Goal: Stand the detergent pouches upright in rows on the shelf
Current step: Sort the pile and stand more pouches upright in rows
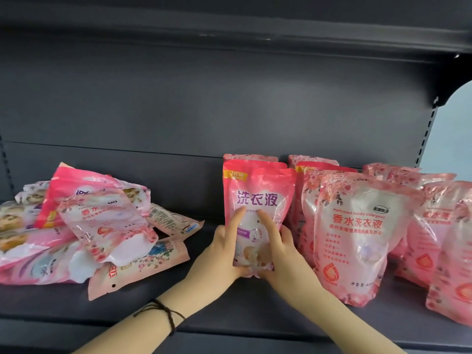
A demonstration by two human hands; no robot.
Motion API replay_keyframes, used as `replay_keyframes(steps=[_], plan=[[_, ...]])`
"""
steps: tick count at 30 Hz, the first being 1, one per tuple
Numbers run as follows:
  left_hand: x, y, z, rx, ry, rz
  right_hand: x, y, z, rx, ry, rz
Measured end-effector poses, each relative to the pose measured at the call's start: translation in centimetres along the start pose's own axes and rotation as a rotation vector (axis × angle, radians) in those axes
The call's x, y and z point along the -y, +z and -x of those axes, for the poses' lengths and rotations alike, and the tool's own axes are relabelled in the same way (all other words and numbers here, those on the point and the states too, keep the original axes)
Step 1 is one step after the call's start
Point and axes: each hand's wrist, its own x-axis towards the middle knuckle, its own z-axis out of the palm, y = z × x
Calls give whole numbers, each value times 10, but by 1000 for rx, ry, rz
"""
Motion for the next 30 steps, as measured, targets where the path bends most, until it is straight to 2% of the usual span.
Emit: replay_keyframes(steps=[2,5,10,12,13,16,19,24,27,30], plan=[[7,5,-8,-22,4,-41,-3,3,-10,32,51,-77],[15,10,-18,-49,6,-53,-5,11,-22,30,81,139],[19,6,-27,-16,-7,-30,1,9,-30,85,143,-25],[21,2,-25,15,-7,-53,2,4,-29,109,158,47],[21,-1,-24,35,-7,-82,5,1,-29,106,158,161],[22,-18,-20,82,25,-270,15,-13,-29,130,139,419],[17,-47,-23,119,136,-490,30,-32,-39,196,103,480],[3,-100,-30,289,331,-805,49,-50,-65,328,26,638],[8,-128,-23,271,398,-957,56,-51,-76,395,-12,753],[20,-163,-9,254,381,-1078,68,-51,-85,446,-87,841]])
